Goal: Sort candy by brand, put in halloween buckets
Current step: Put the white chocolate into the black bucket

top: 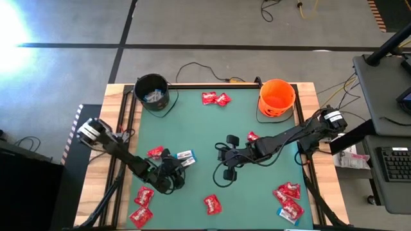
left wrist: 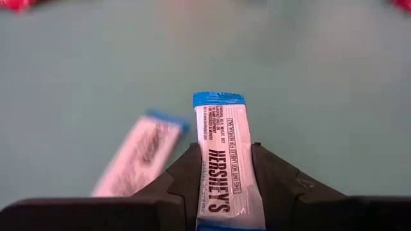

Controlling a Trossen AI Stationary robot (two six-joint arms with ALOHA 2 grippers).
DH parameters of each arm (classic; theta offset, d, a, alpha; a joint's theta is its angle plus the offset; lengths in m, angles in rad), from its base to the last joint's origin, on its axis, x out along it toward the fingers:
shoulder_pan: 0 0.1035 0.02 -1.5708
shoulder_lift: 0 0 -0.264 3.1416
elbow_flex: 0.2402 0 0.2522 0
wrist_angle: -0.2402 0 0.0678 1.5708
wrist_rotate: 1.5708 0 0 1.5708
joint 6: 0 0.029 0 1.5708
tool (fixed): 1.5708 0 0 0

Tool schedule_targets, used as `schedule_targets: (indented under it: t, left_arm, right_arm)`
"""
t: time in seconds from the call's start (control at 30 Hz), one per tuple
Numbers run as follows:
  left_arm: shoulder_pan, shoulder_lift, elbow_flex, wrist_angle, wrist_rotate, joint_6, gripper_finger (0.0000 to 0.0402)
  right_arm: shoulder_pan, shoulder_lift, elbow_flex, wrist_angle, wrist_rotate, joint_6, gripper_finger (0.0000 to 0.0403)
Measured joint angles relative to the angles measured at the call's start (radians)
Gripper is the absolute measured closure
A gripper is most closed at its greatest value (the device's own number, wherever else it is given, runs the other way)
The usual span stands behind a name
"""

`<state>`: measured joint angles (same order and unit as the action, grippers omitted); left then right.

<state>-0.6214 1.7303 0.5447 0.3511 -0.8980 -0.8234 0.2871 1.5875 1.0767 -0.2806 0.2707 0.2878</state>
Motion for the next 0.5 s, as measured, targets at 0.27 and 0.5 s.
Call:
schedule_targets:
  t: [0.27, 0.5]
  left_arm:
    - [0.117, -0.360, 0.017, -0.217, -0.025, 0.338, 0.0310]
    - [0.485, -0.695, 0.116, -0.648, -0.031, 0.529, 0.0310]
  right_arm:
    - [0.000, 0.000, 0.000, -0.001, 0.000, 0.000, 0.0390]
    - [0.003, 0.000, 0.000, -0.009, -0.025, 0.049, 0.0390]
